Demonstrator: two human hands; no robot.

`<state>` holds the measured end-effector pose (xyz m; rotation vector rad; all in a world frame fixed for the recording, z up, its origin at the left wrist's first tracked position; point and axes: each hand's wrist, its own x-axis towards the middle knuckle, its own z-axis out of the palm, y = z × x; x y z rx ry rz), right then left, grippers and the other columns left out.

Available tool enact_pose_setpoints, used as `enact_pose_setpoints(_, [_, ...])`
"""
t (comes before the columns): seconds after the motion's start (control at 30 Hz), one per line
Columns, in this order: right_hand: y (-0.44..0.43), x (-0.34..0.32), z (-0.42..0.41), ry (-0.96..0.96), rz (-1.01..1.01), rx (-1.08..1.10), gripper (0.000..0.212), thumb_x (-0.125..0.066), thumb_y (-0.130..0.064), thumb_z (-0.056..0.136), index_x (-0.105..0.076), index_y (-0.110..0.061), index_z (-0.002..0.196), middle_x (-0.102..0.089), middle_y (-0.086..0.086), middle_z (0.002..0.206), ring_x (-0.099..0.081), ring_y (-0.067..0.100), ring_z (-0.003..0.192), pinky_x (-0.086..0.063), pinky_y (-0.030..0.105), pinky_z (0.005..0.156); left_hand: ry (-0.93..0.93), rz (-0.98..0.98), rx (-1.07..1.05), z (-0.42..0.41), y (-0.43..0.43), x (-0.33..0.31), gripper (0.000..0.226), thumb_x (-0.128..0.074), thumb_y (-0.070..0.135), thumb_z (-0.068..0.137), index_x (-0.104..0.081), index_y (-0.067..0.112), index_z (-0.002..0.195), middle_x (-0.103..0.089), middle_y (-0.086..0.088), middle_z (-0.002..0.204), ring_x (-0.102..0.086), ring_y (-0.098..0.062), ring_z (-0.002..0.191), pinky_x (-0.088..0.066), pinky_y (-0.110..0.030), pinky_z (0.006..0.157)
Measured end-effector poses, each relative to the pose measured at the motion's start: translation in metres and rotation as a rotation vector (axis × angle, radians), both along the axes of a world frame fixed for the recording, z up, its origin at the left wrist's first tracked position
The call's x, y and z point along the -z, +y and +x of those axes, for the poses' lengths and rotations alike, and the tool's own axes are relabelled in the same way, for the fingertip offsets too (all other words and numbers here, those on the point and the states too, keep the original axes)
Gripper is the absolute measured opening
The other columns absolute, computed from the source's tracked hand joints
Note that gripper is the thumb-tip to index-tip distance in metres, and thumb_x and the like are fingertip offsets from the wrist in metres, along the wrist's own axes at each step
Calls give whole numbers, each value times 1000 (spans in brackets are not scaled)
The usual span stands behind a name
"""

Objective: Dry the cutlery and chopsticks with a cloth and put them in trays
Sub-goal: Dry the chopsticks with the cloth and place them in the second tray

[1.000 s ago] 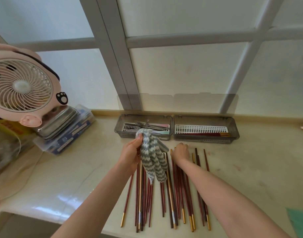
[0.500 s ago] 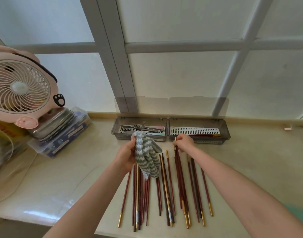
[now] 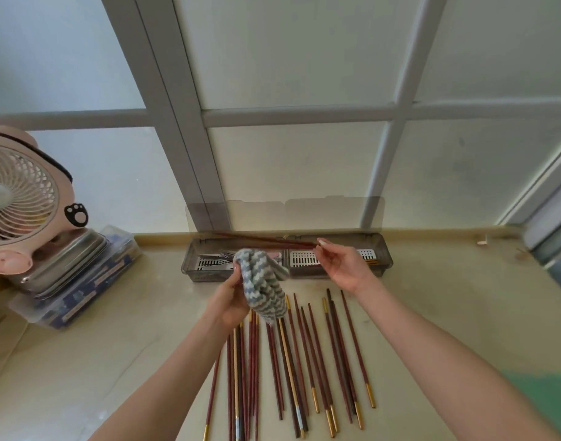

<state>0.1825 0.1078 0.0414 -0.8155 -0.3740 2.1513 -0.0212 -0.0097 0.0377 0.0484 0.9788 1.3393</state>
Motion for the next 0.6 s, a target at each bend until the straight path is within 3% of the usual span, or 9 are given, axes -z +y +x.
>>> enact_pose_setpoints(0.1, [-21, 3, -18, 12, -15, -22, 28, -54, 12, 82, -56, 7, 109, -68, 21, 83, -70, 24, 73, -60, 27, 65, -88, 105, -42, 5, 9, -1, 35, -45, 29, 89, -61, 8, 112, -69, -14, 102, -70, -27, 87, -58, -43, 68])
enact_pose_setpoints(0.27, [-44, 10, -32, -198, 94, 29, 21, -56, 16, 81, -57, 4, 98, -69, 21, 82, -70, 30, 76, -60, 31, 66, -72, 233, -103, 7, 22, -4, 27, -35, 16, 98, -60, 11, 110, -68, -9, 101, -68, -21, 87, -58, -36, 75])
enact_pose_setpoints(0.37, [-55, 12, -36, -317, 184, 146, 15, -56, 16, 82, -58, 4, 92, -70, 21, 82, -71, 32, 78, -60, 33, 69, 57, 217, -95, 9, 26, -4, 25, -36, 8, 98, -53, 11, 115, -62, -8, 104, -62, -20, 92, -54, -35, 77])
enact_pose_setpoints(0.5, [-70, 14, -45, -453, 312, 315, 11, -58, 14, 83, -60, 4, 85, -69, 23, 89, -71, 30, 81, -59, 32, 73, 163, 127, -99, 17, 30, -4, 28, -43, 6, 95, -49, 6, 122, -63, -11, 99, -66, -19, 80, -54, -32, 63])
enact_pose_setpoints(0.6, [-78, 19, -51, -589, 431, 354, 11, -61, 11, 83, -60, 1, 79, -69, 19, 87, -71, 27, 82, -59, 35, 74, 149, 96, -115, 20, 31, -2, 26, -47, 9, 93, -52, 4, 118, -62, -13, 103, -63, -22, 84, -51, -36, 71])
